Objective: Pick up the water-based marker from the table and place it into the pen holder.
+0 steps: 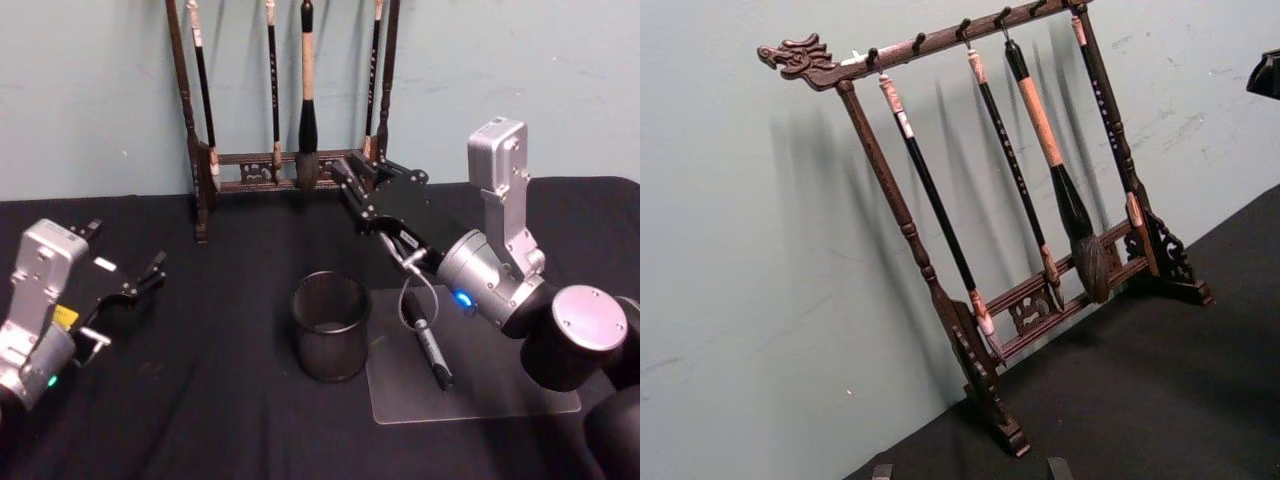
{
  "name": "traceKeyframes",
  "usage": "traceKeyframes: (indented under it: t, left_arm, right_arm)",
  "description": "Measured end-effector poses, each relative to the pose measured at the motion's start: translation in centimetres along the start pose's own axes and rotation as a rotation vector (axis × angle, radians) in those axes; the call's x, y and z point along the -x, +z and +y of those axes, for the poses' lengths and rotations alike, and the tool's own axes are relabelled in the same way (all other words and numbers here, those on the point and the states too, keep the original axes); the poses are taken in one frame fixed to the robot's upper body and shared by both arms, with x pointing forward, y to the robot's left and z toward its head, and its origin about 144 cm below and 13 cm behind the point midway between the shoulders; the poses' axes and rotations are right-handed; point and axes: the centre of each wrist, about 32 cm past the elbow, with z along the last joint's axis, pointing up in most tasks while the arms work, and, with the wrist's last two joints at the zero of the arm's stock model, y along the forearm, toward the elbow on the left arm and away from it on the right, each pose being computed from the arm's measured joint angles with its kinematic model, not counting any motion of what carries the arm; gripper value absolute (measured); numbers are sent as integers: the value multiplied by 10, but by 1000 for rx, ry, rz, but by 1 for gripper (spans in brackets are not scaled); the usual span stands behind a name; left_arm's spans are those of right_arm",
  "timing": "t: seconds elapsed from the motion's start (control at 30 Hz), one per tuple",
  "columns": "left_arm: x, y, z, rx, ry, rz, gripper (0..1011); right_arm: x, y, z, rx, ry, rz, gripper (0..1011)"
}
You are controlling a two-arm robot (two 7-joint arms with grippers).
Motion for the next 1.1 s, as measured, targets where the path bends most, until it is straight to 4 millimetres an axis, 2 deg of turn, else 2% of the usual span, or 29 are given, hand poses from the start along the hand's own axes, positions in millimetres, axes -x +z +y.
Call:
traceKeyframes:
  t: [0.53,1.1]
  left_arm:
    - [0,0,0,0,0,0,1001]
    - [0,0,0,0,0,0,1001]
  right_arm:
    - [16,-5,10,-8,160,17,263]
    - [19,-6,14,16,198,-18,262]
